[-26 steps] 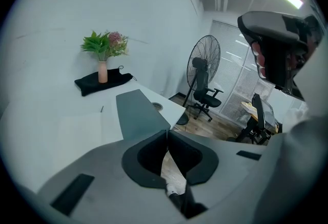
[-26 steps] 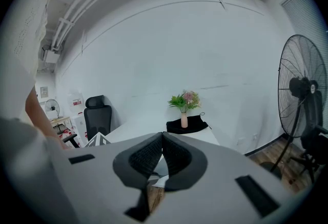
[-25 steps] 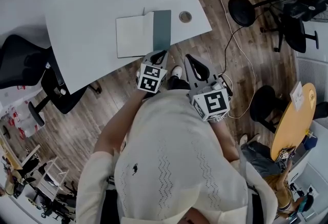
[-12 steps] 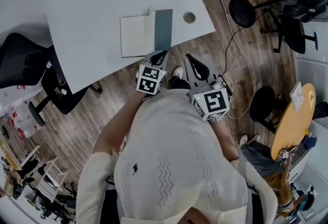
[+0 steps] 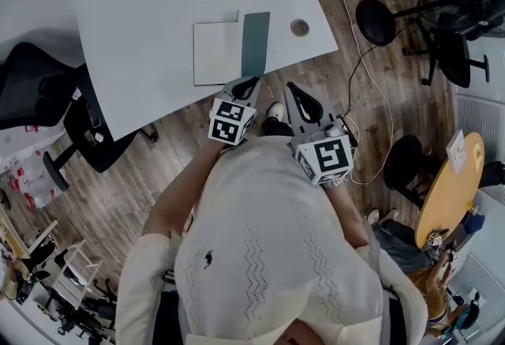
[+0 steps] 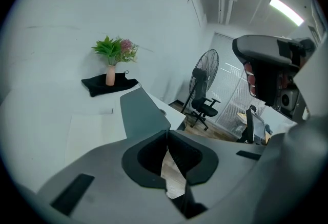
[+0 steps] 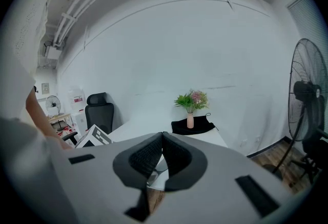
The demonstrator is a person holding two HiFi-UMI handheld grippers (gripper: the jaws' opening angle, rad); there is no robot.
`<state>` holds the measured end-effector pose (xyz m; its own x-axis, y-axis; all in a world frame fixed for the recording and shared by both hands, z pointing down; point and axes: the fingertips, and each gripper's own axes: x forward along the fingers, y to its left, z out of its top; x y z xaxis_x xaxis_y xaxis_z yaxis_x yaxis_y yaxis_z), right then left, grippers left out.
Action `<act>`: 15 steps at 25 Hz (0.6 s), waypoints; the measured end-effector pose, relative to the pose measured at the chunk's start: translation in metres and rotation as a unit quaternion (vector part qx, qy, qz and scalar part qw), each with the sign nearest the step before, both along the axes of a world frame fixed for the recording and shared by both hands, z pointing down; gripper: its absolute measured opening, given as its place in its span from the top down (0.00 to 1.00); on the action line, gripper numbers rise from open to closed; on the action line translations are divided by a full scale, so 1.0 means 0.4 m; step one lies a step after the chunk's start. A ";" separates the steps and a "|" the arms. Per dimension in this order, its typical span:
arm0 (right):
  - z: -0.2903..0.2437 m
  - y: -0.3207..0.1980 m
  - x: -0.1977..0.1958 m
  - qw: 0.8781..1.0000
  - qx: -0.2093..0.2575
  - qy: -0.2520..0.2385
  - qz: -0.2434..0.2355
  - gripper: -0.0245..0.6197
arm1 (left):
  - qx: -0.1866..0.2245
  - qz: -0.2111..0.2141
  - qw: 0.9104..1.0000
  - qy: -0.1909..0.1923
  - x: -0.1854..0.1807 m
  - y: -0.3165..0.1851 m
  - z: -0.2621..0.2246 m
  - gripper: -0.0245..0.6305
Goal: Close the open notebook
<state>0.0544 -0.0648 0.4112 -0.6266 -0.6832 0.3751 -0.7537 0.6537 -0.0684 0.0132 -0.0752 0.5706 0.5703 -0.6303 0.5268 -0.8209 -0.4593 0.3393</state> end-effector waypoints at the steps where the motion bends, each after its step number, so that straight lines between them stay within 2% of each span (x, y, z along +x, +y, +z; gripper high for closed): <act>1: 0.000 0.002 -0.005 1.000 0.000 0.001 -0.001 0.96 | -0.002 -0.001 1.000 0.004 -0.004 0.002 -0.001 0.93; 15: 0.007 0.016 -0.079 1.000 0.000 0.004 -0.003 0.96 | 0.006 0.007 1.000 0.011 -0.065 0.017 -0.018 0.93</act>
